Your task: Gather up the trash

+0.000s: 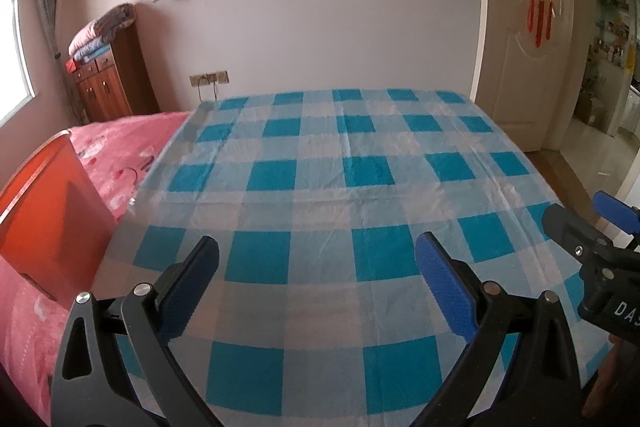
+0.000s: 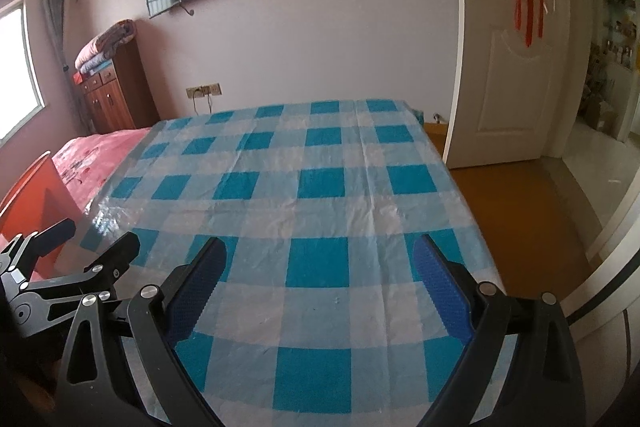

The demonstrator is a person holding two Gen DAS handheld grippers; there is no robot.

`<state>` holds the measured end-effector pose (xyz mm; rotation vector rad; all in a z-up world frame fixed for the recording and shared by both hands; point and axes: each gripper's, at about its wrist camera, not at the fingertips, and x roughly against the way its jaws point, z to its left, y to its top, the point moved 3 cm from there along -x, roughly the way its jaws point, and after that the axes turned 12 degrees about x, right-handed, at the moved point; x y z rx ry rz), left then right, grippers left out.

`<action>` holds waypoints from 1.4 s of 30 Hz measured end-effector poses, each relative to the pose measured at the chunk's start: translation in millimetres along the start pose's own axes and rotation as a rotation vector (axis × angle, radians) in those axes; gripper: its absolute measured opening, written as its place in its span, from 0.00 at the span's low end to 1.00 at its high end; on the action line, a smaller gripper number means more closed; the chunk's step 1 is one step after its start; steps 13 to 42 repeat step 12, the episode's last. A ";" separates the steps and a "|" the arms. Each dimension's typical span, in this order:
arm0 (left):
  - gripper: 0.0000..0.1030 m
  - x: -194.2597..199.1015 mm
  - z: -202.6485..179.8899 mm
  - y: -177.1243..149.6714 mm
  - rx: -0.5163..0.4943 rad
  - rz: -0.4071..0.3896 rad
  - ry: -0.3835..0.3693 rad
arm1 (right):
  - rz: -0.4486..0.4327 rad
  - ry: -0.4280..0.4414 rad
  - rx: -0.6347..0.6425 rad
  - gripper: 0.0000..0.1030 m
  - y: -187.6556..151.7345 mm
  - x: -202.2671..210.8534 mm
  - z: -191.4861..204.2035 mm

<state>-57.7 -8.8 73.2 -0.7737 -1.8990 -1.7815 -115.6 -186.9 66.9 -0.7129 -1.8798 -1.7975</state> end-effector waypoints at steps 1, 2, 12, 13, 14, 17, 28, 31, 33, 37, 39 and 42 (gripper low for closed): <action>0.96 -6.7 0.7 -1.0 0.009 0.016 0.003 | 0.009 0.003 -0.004 0.91 -0.9 -5.3 -0.5; 0.96 -13.7 1.6 -1.8 0.020 0.033 0.010 | 0.022 0.007 -0.010 0.91 -2.1 -11.6 -1.1; 0.96 -91.1 10.3 -11.4 0.089 0.211 0.109 | 0.183 0.029 -0.038 0.91 -11.5 -80.6 -1.4; 0.96 -91.1 10.3 -11.4 0.089 0.211 0.109 | 0.183 0.029 -0.038 0.91 -11.5 -80.6 -1.4; 0.96 -91.1 10.3 -11.4 0.089 0.211 0.109 | 0.183 0.029 -0.038 0.91 -11.5 -80.6 -1.4; 0.96 -91.1 10.3 -11.4 0.089 0.211 0.109 | 0.183 0.029 -0.038 0.91 -11.5 -80.6 -1.4; 0.96 -91.1 10.3 -11.4 0.089 0.211 0.109 | 0.183 0.029 -0.038 0.91 -11.5 -80.6 -1.4; 0.96 -91.1 10.3 -11.4 0.089 0.211 0.109 | 0.183 0.029 -0.038 0.91 -11.5 -80.6 -1.4; 0.96 -91.1 10.3 -11.4 0.089 0.211 0.109 | 0.183 0.029 -0.038 0.91 -11.5 -80.6 -1.4; 0.96 -91.1 10.3 -11.4 0.089 0.211 0.109 | 0.183 0.029 -0.038 0.91 -11.5 -80.6 -1.4; 0.96 -91.1 10.3 -11.4 0.089 0.211 0.109 | 0.183 0.029 -0.038 0.91 -11.5 -80.6 -1.4; 0.96 -91.1 10.3 -11.4 0.089 0.211 0.109 | 0.183 0.029 -0.038 0.91 -11.5 -80.6 -1.4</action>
